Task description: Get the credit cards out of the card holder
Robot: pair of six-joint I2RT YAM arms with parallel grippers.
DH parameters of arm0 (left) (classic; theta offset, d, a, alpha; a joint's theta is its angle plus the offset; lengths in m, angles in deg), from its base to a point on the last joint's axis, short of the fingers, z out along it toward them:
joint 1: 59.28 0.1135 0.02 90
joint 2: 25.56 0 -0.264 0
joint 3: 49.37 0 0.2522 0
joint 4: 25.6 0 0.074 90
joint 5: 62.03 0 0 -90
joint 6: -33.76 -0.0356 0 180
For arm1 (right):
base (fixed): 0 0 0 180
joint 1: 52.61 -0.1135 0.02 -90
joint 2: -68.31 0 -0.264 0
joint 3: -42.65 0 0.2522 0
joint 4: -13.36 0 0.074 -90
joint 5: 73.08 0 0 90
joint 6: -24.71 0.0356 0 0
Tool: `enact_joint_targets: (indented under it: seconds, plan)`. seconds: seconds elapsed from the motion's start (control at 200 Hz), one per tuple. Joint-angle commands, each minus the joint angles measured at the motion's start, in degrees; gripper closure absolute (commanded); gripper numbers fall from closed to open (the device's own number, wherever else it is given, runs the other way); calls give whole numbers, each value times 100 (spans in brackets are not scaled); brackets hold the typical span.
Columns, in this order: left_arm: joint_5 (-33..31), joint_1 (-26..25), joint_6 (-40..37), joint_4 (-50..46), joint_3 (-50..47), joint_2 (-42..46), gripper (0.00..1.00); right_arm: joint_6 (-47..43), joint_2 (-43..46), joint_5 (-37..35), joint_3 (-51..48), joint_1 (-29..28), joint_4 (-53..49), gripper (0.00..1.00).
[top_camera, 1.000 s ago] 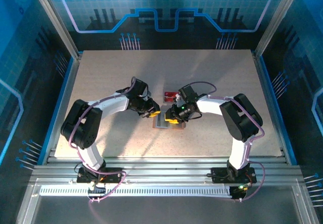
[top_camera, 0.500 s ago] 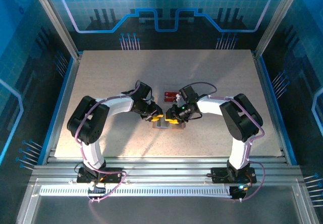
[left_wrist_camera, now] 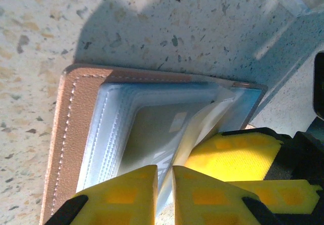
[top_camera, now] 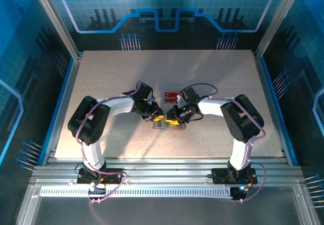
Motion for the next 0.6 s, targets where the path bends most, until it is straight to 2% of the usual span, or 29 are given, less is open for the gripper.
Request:
enact_joint_targets:
  seconds: [0.0, 0.27, 0.59]
  plan:
    - [186, -30, 9, -2, 15, -84, 85, 70, 159, 118, -86, 56, 8, 69]
    - [196, -35, -11, -16, 37, -74, 86, 90, 468, 135, -87, 56, 19, 68]
    - [199, -34, -162, -245, 170, 31, 85, -95, 917, -35, 17, 112, -496, 67]
